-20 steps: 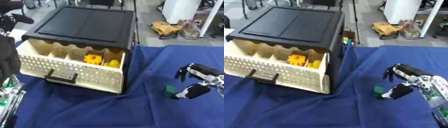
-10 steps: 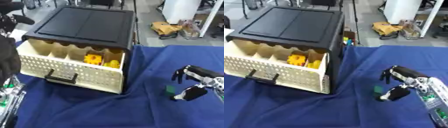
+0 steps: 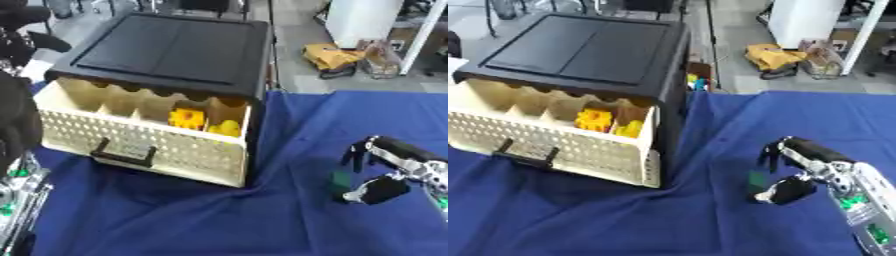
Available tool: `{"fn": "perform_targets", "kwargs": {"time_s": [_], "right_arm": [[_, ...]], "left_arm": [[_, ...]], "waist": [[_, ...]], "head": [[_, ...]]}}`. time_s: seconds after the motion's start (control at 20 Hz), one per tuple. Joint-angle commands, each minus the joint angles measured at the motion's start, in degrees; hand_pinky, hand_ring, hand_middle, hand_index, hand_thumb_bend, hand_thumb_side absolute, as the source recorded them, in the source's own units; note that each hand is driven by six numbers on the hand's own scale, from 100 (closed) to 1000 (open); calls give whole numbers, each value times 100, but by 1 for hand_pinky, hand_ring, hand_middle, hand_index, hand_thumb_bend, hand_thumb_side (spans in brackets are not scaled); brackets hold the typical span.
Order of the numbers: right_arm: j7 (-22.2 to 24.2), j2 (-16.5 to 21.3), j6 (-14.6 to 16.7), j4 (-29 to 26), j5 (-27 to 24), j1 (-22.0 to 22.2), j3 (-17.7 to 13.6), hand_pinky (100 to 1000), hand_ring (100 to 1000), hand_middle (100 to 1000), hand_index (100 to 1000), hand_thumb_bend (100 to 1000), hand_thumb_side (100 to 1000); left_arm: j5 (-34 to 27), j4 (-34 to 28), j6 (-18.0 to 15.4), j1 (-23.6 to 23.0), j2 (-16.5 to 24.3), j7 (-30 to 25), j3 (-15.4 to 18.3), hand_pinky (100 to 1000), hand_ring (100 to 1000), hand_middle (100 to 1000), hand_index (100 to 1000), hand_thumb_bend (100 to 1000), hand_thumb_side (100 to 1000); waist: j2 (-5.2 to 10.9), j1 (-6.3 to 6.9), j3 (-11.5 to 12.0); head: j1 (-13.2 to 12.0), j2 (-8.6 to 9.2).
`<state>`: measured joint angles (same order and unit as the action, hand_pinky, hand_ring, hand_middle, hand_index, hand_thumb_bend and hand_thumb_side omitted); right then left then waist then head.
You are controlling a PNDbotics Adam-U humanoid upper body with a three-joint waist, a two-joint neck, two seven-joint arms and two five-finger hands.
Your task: Pick up objects from table and place into drawer.
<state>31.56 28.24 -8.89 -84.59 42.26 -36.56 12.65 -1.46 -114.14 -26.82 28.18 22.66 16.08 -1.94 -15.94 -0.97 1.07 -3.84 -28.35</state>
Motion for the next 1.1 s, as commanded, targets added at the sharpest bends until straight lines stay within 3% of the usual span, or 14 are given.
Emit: {"fn": "perform_targets", "kwargs": {"time_s": [0.05,0.5,1.1], "right_arm": [[-100,50,-48,20,-38,-36,-89,714,841,485,686,653,329],[-295,29,-74,158,-40,-14,-97,705,834,472,669,611,332],[-336,54,-97,260,-157,-9,-88,693,828,468,664,470,282]], "left_arm": [[-2,-45,11,44,50,-3,15,537,707,687,799,433,934],[1,-45,24,17,18,-17,7,534,705,685,797,424,941],[-14,-45,33,-4,-8,-28,-4,528,702,682,794,413,945]], "waist": [[93,19,9],[88,40,15],[75,56,27]], "head": [[19,84],[46,91],[59,99]]}}
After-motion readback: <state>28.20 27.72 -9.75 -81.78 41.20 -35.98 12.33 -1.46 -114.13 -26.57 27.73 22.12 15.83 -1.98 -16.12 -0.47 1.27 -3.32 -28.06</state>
